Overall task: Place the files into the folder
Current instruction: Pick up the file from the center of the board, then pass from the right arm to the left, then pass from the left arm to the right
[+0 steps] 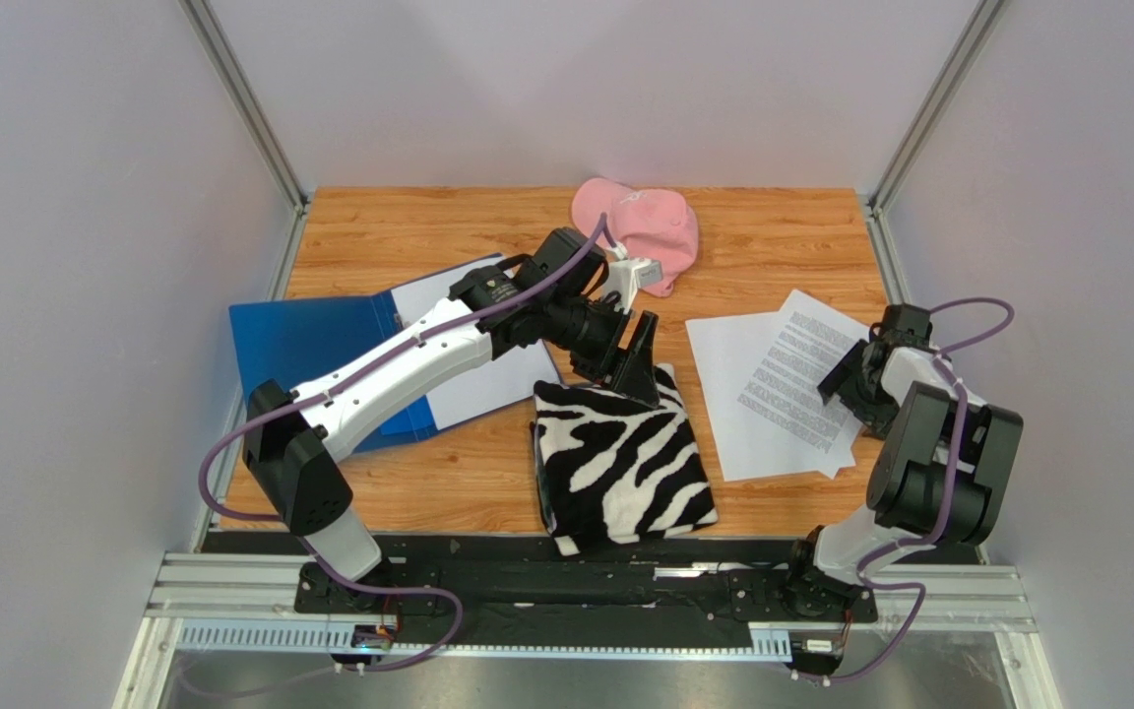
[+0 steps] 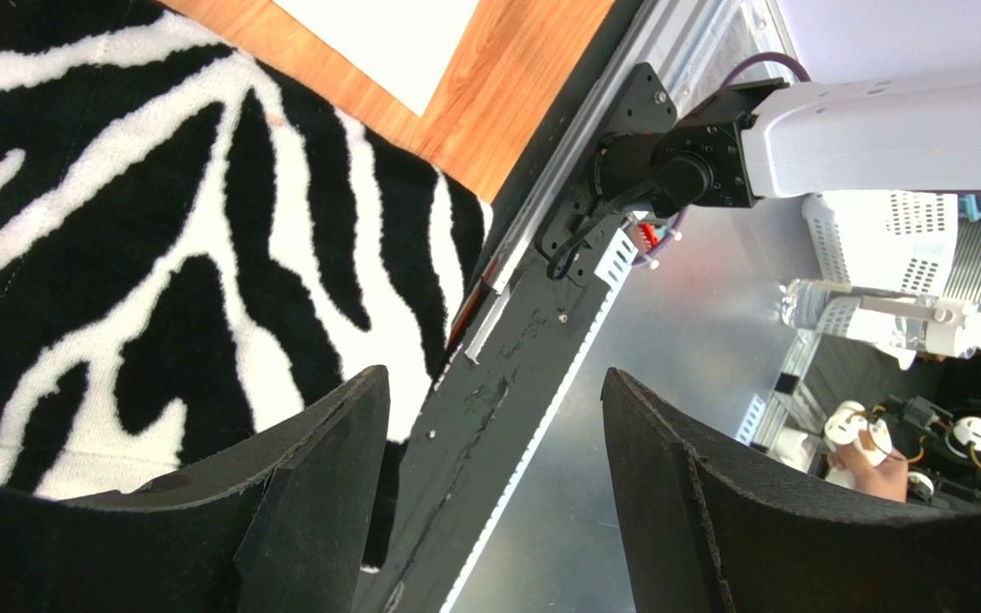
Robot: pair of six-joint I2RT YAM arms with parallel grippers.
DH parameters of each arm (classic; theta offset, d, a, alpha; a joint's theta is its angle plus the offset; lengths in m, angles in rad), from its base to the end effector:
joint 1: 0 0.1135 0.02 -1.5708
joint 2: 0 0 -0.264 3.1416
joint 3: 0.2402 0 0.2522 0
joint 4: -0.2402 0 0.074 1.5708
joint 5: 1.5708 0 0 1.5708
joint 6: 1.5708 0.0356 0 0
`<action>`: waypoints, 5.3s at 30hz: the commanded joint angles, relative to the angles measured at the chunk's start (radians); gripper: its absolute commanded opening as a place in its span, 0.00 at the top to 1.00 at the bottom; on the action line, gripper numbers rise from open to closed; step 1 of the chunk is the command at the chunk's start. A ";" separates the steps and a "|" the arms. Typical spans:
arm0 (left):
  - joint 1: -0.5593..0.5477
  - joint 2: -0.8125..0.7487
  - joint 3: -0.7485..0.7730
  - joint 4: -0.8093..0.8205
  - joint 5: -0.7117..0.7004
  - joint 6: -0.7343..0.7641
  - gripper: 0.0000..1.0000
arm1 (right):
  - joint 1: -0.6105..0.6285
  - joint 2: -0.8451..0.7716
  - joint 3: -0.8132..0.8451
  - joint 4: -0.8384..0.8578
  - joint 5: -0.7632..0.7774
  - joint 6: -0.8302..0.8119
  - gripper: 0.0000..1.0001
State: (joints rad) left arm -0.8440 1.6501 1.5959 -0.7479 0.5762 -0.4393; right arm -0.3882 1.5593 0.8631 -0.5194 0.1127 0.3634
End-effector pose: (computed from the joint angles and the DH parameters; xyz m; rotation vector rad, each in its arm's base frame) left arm 0.2254 -0.2826 0.3487 0.8221 2.4671 -1.2380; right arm 0.2590 -0.1102 0.1639 1.0478 2.5789 -0.1632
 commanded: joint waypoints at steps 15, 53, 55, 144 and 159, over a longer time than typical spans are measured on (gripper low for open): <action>-0.007 -0.029 -0.021 0.053 -0.009 -0.010 0.29 | 0.003 0.087 -0.021 0.075 -0.016 -0.006 0.51; -0.125 0.448 0.329 0.228 -0.260 0.299 0.28 | 0.008 0.061 0.139 -0.039 -0.295 0.019 0.81; -0.176 0.487 0.357 0.257 -0.350 0.378 0.28 | 0.008 0.073 0.140 -0.042 -0.315 0.023 0.81; -0.385 0.565 0.385 0.458 -0.644 0.699 0.51 | -0.118 0.052 0.108 0.329 -0.567 0.217 0.90; -0.112 -0.207 -0.025 0.235 -0.344 0.205 0.34 | 0.066 -0.196 0.444 0.085 -0.508 -0.023 0.96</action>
State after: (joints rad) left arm -1.0771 1.6474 1.6432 -0.4091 0.2199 -0.0692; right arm -0.4156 1.4242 1.1957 -0.3817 -0.4034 0.4446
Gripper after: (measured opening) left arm 0.660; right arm 0.039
